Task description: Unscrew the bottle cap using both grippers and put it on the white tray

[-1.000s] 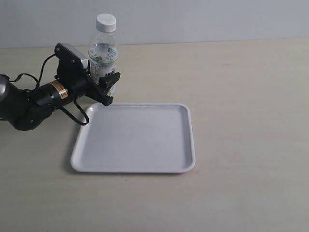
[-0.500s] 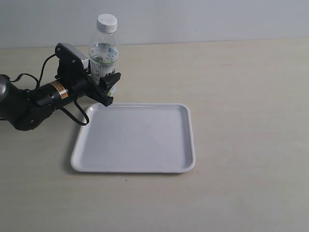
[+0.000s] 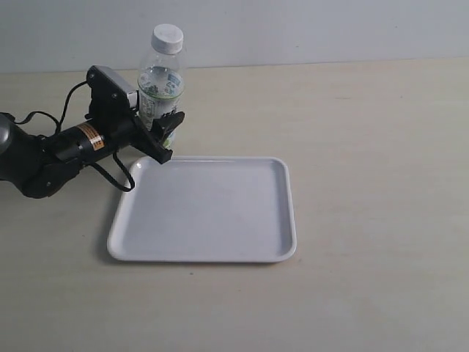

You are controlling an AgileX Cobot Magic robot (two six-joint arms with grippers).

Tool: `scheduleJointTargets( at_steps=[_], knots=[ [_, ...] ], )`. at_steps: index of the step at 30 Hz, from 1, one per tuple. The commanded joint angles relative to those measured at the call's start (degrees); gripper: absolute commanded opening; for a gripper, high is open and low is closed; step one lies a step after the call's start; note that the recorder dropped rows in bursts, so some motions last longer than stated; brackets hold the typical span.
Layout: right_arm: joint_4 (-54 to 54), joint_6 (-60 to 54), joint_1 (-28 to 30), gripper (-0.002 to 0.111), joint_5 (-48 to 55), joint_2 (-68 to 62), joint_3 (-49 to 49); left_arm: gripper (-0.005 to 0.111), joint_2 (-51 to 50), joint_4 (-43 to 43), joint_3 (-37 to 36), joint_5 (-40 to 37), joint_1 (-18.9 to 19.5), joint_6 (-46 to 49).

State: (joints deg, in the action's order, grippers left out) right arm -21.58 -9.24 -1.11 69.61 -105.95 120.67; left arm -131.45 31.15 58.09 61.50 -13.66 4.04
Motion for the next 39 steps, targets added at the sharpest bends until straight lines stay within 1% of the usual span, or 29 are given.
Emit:
scheduleJointTargets(
  at_steps=[1,5,8,10,11,12,13,15,17,22,39],
  knots=[
    [-0.94,-2.43,-6.99,0.000,0.36,-4.04,0.33,0.000,0.85,-0.04,0.10,0.99,-0.13,0.86],
    [-0.83,-4.63,-12.37,0.002,0.36,-7.99,0.33,0.000,0.85,0.29,0.10,0.99,-0.13,1.71],
    [-0.83,-4.63,-15.23,0.008,0.36,-10.63,0.33,0.000,0.85,0.56,0.10,0.99,-0.13,1.71],
    [-0.72,-5.28,-17.46,0.019,0.36,-12.73,0.33,0.000,0.85,1.18,0.10,0.99,-0.13,1.71],
    [-0.40,-5.94,-18.29,0.031,0.36,-13.62,0.33,0.000,0.85,1.40,0.10,0.99,-0.13,1.71],
    [-0.26,-6.17,-18.68,0.039,0.36,-13.87,0.33,0.000,0.85,1.40,0.10,0.99,-0.13,1.71],
    [0.04,-6.62,-19.26,0.056,-0.80,-14.25,0.33,0.000,0.85,1.50,0.10,0.99,-0.13,1.71],
    [0.37,-7.37,-19.96,0.068,-3.74,-14.26,0.33,0.000,0.85,1.50,0.10,0.99,-0.13,2.25],
    [-0.14,-8.09,-20.25,0.067,-5.35,-14.26,0.33,0.000,0.85,2.06,0.10,1.09,-0.13,3.35],
    [-0.39,-11.24,-21.53,0.067,-5.70,-15.39,0.33,0.000,0.85,3.44,0.10,1.09,-0.13,4.92],
    [-0.42,-12.14,-22.22,0.067,-8.53,-18.01,0.33,0.000,0.85,4.24,0.10,1.83,-0.13,5.05]
  ],
)
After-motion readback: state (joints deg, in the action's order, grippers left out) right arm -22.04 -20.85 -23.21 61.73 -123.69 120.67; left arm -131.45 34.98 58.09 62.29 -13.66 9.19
